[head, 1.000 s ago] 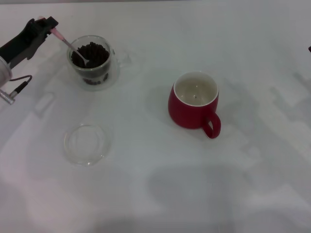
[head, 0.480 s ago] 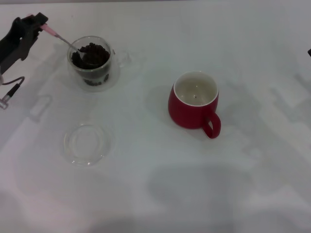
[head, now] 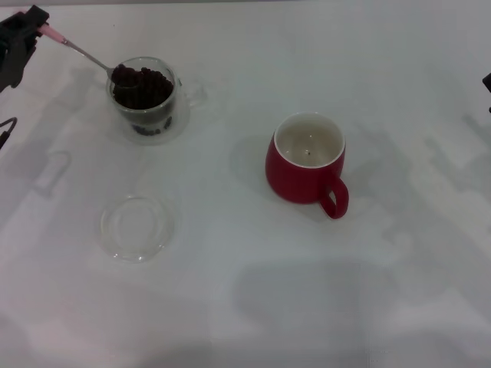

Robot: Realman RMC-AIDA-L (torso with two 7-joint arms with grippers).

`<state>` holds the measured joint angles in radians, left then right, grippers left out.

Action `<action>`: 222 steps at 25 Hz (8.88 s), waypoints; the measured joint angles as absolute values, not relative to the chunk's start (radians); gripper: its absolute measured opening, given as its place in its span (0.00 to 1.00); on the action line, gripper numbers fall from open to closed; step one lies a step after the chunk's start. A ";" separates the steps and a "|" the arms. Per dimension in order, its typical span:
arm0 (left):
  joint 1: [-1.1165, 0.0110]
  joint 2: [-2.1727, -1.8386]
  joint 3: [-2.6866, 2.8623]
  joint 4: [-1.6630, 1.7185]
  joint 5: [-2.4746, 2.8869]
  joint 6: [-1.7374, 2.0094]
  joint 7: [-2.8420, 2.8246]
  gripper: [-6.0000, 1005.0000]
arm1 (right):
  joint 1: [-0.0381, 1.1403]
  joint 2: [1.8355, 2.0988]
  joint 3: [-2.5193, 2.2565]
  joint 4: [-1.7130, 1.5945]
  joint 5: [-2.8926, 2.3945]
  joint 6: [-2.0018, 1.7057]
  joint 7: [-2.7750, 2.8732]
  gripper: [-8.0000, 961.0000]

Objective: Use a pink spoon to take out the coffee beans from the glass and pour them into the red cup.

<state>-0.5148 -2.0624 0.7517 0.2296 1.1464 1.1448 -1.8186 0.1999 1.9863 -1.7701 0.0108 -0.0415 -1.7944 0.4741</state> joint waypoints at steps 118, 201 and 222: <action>-0.247 -2.016 1.102 0.474 1.288 1.342 -1.629 0.14 | 0.179 1.963 -1.683 0.002 0.037 -1.815 0.507 0.88; -0.204 -2.078 0.429 0.311 1.044 1.408 -0.580 0.51 | 0.163 2.010 -1.628 0.013 0.071 -1.753 0.459 0.88; -0.298 -2.079 0.426 0.135 0.851 1.390 -0.363 0.51 | 0.212 2.012 -1.611 -0.091 0.084 -1.612 0.363 0.88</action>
